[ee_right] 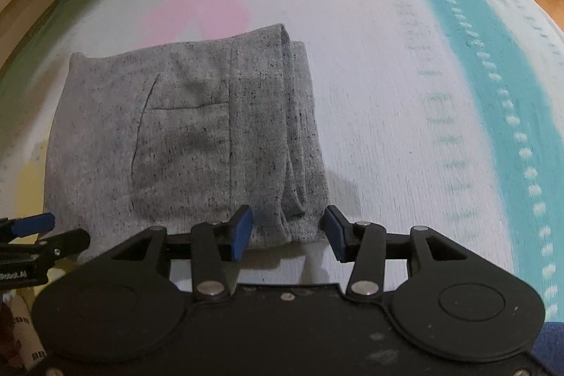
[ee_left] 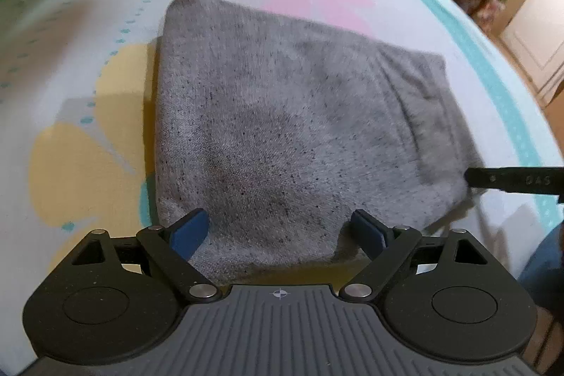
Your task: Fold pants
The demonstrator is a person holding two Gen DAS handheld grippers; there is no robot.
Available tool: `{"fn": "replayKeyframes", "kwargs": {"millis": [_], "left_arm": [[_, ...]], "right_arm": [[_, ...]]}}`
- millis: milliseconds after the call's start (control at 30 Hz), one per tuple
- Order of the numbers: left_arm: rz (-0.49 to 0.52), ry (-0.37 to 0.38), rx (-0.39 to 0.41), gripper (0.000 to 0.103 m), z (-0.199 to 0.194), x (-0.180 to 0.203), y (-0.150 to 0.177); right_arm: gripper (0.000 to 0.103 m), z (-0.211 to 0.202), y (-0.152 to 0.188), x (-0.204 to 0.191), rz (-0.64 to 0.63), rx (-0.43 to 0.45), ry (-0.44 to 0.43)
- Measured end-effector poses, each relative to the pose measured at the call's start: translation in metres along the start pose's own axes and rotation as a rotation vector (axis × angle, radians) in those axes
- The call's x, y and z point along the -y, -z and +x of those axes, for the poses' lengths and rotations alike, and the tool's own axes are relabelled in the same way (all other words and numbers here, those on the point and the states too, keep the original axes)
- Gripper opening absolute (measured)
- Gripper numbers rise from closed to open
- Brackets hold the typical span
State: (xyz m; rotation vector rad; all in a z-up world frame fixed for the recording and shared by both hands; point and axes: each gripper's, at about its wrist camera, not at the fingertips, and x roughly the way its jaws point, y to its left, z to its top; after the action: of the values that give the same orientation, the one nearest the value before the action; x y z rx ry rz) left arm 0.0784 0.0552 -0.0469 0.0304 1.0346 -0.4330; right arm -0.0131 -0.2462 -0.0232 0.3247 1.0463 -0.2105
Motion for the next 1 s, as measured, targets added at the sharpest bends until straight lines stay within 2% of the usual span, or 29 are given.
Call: {"fn": "replayKeyframes", "kwargs": {"millis": [67, 167, 233, 367, 433, 533, 567, 633, 667, 800, 1000], "left_arm": [[-0.028, 0.016, 0.040, 0.088, -0.010, -0.006, 0.000], [-0.052, 0.014, 0.101, 0.089, -0.022, -0.015, -0.005], [-0.065, 0.019, 0.110, 0.089, -0.021, -0.023, -0.012], [-0.070, 0.016, 0.082, 0.089, -0.009, -0.034, -0.023], [-0.066, 0.005, 0.072, 0.090, -0.001, -0.038, -0.025], [-0.087, 0.010, 0.037, 0.090, 0.013, -0.049, -0.022], [-0.100, 0.020, 0.022, 0.093, 0.017, -0.053, -0.020], [-0.121, 0.044, 0.033, 0.101, 0.023, -0.057, -0.018], [-0.115, 0.051, 0.040, 0.102, 0.023, -0.056, -0.018], [-0.049, 0.025, 0.043, 0.102, 0.029, -0.048, -0.024], [-0.015, 0.041, 0.040, 0.102, 0.037, -0.047, -0.036]], "right_arm": [[0.048, -0.006, -0.001, 0.002, 0.011, 0.039, -0.020], [0.049, -0.019, 0.000, 0.006, 0.031, 0.151, -0.069], [0.049, -0.022, -0.003, 0.007, 0.026, 0.192, -0.081], [0.051, -0.006, -0.014, 0.010, 0.035, 0.179, -0.114], [0.053, 0.003, -0.019, 0.012, 0.050, 0.160, -0.100], [0.059, 0.020, -0.026, 0.019, 0.078, 0.118, -0.076], [0.062, 0.024, -0.028, 0.022, 0.097, 0.117, -0.082], [0.066, 0.030, -0.030, 0.026, 0.123, 0.124, -0.094], [0.067, 0.031, -0.030, 0.030, 0.134, 0.129, -0.104], [0.073, 0.038, -0.029, 0.042, 0.186, 0.162, -0.169], [0.077, 0.047, -0.029, 0.053, 0.233, 0.207, -0.257]]}}
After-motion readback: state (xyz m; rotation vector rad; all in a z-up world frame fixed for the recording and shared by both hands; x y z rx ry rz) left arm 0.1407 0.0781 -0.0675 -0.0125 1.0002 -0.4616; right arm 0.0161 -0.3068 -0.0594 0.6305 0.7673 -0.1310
